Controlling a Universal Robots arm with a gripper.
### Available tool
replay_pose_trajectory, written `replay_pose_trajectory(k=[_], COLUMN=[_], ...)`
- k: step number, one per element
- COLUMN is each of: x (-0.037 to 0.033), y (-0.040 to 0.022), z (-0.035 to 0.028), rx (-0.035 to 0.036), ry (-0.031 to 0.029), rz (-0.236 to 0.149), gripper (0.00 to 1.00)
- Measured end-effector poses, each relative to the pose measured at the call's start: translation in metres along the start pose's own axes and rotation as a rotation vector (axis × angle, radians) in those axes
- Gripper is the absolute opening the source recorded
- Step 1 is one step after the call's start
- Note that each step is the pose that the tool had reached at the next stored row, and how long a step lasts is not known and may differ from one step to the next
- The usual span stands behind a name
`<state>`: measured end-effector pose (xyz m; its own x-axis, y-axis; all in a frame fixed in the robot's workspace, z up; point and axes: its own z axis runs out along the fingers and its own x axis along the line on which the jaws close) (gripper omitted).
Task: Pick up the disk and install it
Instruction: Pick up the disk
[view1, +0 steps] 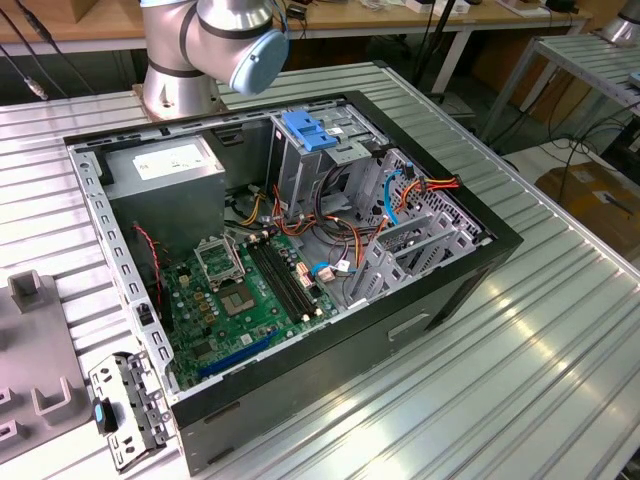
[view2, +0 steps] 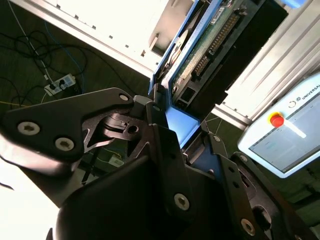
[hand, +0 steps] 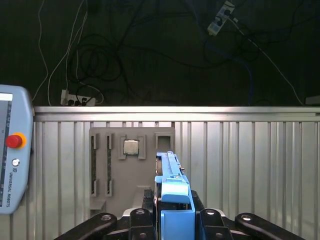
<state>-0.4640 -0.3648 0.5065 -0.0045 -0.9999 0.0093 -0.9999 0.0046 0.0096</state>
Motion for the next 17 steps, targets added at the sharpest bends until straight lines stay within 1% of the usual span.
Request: replay_pose_trajectory(k=[2, 6, 10, 11, 12, 13, 14, 15, 17], x=[0.0016, 0.0026, 0.0026, 0.0026, 0.0027, 0.0028, 0.0028, 0.0029, 0.0028], y=[-0.0003, -0.0033, -0.0094, -0.0130, -0.0150, -0.0153, -0.0162, -0.0175, -0.0225], z=[0.0000, 0.0000, -0.0001, -0.0001, -0.0017, -0.0098, -0.0137, -0.0138, -0.0139], rx=[-0.0001, 0.0000, 0.0000, 0.0001, -0.0001, 0.0000, 0.0002, 0.0002, 0.0000], ry=[0.0000, 0.0000, 0.0000, 0.0000, 0.0001, 0.0000, -0.0001, -0.0001, 0.0000], rz=[0.000, 0.000, 0.000, 0.000, 0.000, 0.000, 0.000, 0.000, 0.000], gripper=[0.37, 0.37, 0.37, 0.37, 0.37, 0.37, 0.37, 0.37, 0.37])
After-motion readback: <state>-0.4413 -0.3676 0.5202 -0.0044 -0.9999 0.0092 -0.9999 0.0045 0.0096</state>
